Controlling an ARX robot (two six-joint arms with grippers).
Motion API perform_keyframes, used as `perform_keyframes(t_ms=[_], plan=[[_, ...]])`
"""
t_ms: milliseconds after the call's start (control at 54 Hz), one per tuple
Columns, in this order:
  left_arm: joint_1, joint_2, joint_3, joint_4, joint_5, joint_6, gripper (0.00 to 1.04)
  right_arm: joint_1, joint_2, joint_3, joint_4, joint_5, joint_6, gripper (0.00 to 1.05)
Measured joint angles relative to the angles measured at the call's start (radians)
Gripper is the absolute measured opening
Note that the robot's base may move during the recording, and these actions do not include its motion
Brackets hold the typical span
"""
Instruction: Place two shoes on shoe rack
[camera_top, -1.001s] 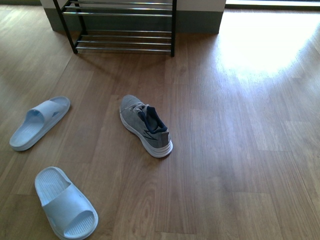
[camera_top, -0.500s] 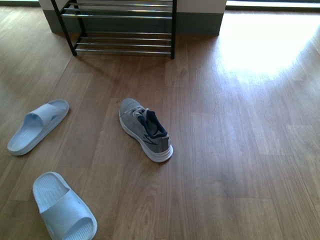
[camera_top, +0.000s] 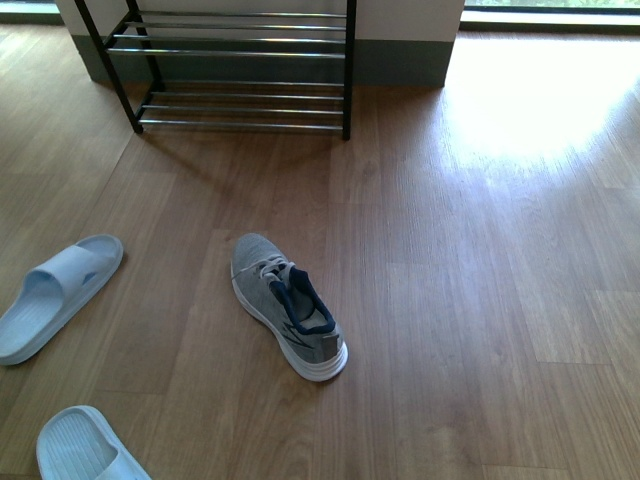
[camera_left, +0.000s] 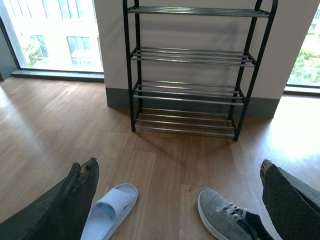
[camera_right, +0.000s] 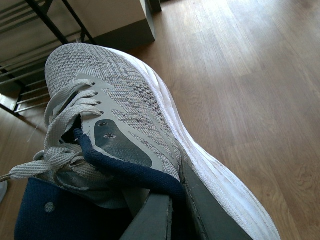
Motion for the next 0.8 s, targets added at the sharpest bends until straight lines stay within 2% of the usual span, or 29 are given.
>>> perform_keyframes(t_ms=[74, 130, 241, 296, 389, 482, 686, 797], plan=[[-0.114, 0.156, 0.061, -0.114, -0.278, -0.09, 0.95, 0.0, 0.0, 0.0, 0.0, 0.001, 0.0, 0.01], [-0.152, 0.31, 0.085, -0.081, -0.365, -0.132, 0.95, 0.0, 0.0, 0.0, 0.0, 0.0, 0.0, 0.01], [-0.131, 0.698, 0.163, 0.142, -0.256, -0.187, 0.95, 0.0, 0.0, 0.0, 0.0, 0.0, 0.0, 0.01], [-0.119, 0.903, 0.222, 0.251, -0.155, -0.214, 0.95, 0.0, 0.0, 0.0, 0.0, 0.0, 0.0, 0.01], [-0.122, 1.207, 0.323, 0.385, -0.084, -0.214, 0.95, 0.0, 0.0, 0.0, 0.0, 0.0, 0.0, 0.01], [-0.138, 1.416, 0.395, 0.443, -0.046, -0.214, 0.95, 0.0, 0.0, 0.0, 0.0, 0.0, 0.0, 0.01], [-0.219, 1.946, 0.647, 0.508, 0.108, -0.288, 0.95, 0.0, 0.0, 0.0, 0.0, 0.0, 0.0, 0.01], [-0.254, 2.174, 0.799, 0.499, 0.131, -0.354, 0.95, 0.0, 0.0, 0.0, 0.0, 0.0, 0.0, 0.01]])
